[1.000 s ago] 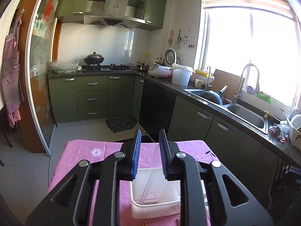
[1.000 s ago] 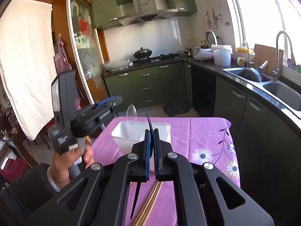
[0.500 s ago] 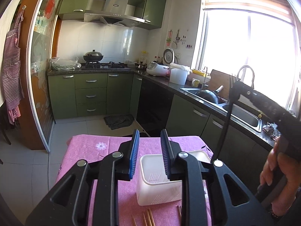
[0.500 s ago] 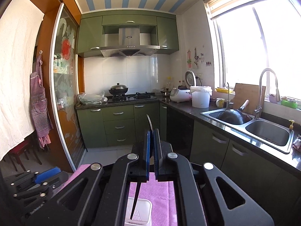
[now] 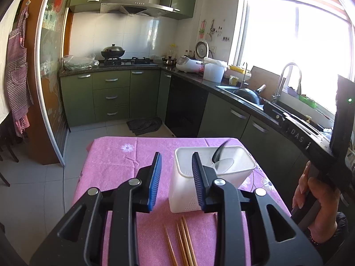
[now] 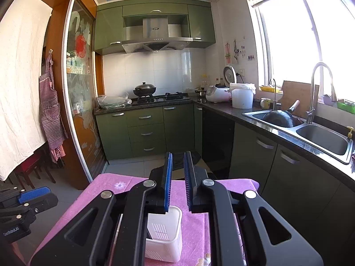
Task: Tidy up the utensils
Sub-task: 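Move both grippers back down to the loose wooden chopsticks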
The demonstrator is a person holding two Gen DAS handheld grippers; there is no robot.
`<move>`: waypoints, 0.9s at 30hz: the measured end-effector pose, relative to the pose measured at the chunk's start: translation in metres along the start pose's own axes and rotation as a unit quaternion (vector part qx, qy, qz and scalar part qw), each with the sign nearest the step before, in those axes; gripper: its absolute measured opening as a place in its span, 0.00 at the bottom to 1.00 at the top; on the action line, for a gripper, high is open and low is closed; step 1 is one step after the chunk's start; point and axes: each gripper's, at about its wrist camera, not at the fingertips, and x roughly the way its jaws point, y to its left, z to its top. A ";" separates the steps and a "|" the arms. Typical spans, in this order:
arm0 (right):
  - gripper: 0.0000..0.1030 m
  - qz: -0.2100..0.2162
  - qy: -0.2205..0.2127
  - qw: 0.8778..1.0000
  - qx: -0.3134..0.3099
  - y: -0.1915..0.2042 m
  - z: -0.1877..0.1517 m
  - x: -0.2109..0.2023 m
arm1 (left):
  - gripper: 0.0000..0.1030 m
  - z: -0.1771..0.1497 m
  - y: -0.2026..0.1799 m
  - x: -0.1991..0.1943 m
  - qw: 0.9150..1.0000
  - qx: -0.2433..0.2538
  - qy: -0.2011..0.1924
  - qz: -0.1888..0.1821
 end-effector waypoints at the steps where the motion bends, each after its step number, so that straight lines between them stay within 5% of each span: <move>1: 0.11 0.003 -0.001 1.000 0.002 0.000 -0.001 -0.007 | 0.26 -0.003 0.001 0.000 1.000 -0.003 0.012 0.002; 6: 0.12 0.001 0.025 1.000 0.011 -0.013 -0.012 -0.040 | 0.26 -0.025 0.008 0.011 0.994 -0.013 0.104 0.014; 12: 0.12 0.013 0.152 0.988 0.010 -0.029 -0.056 -0.044 | 0.26 -0.071 0.010 0.043 0.974 -0.022 0.226 0.014; 17: 0.12 0.015 0.227 0.974 -0.004 -0.037 -0.101 -0.037 | 0.23 -0.096 0.006 0.069 0.956 -0.024 0.289 0.032; 27: 0.12 0.021 0.272 0.962 -0.023 -0.043 -0.132 -0.029 | 0.11 -0.123 0.002 0.102 0.929 -0.024 0.363 0.062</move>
